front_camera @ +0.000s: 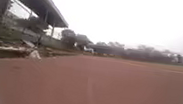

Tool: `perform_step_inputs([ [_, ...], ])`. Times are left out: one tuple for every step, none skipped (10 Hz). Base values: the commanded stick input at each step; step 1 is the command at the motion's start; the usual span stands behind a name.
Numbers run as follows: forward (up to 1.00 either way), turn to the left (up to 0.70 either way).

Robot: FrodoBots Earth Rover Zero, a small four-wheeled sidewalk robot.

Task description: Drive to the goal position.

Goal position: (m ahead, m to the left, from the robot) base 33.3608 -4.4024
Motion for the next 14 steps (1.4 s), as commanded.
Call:
perform_step_inputs([
  [1.0, 0.0],
  [1.0, 0.0],
  [1.0, 0.0],
  [1.0, 0.0],
  [1.0, 0.0],
  [1.0, 0.0],
  [1.0, 0.0],
  [1.0, 0.0],
  [1.0, 0.0],
  [1.0, 0.0],
  [1.0, 0.0],
  [1.0, 0.0],
  [1.0, 0.0],
  [1.0, 0.0],
])
